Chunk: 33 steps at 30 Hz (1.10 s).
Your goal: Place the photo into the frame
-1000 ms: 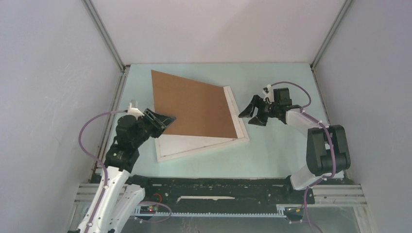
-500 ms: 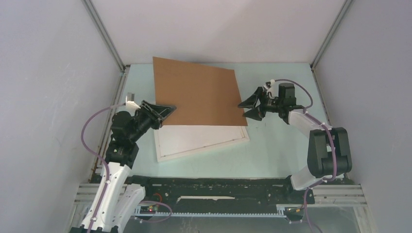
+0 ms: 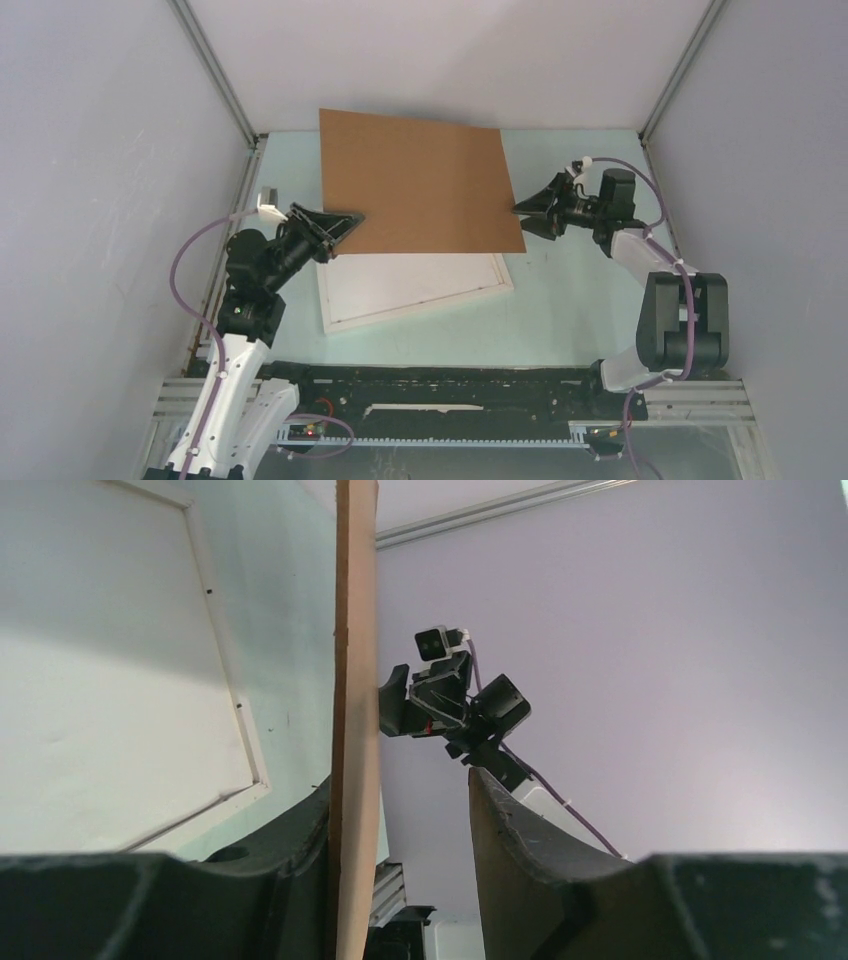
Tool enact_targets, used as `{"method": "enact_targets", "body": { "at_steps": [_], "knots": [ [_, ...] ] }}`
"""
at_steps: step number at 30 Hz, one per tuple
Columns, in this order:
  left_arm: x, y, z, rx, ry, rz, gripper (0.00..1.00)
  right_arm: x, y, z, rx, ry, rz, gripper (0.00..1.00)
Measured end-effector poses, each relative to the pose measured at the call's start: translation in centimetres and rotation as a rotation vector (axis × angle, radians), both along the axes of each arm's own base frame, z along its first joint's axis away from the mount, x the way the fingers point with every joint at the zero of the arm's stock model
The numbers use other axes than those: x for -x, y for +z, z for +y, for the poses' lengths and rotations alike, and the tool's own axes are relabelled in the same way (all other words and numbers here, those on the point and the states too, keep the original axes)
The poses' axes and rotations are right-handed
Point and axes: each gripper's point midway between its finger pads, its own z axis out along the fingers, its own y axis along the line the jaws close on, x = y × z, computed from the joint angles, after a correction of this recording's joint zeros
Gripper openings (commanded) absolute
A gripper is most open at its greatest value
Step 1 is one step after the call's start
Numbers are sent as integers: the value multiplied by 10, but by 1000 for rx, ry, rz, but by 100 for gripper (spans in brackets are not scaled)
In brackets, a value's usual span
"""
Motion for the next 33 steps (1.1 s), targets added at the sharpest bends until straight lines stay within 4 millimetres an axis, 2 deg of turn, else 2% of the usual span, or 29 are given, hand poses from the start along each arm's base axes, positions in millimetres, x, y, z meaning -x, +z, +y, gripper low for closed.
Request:
{"method": "enact_targets", "body": {
  "at_steps": [6,11,17,19,20,21,22,23,25,27,29,33],
  "knots": [
    [0,7,-1,19,-2,-20,0,3,21,20,-73,75,-53,57],
    [-1,18,0,47,2,-50,0,-4,45,22,-195,90,-107,32],
    [1,22,-2,61,-16,-60,0,-7,48,23,-348,111,-41,31],
    [2,23,-3,65,-18,-56,0,-4,55,22,-365,122,-53,25],
    [2,23,-3,66,-19,-56,1,-2,60,22,-371,128,-71,19],
    [2,23,-3,66,-21,-57,4,0,63,22,-376,134,-82,11],
    [2,24,-3,67,-23,-59,12,1,65,22,-379,137,-88,2],
    [2,24,-3,67,-24,-61,25,2,66,22,-383,139,-89,0],
    [2,21,-3,64,-20,-47,58,3,71,22,-391,141,-96,0],
    [0,11,-2,42,-10,-20,77,2,71,21,-392,140,-100,0],
    [0,0,1,-7,0,2,86,2,71,17,-390,135,-93,0],
    [-2,-29,10,-164,31,57,96,2,66,10,-371,139,-92,0]
  ]
}}
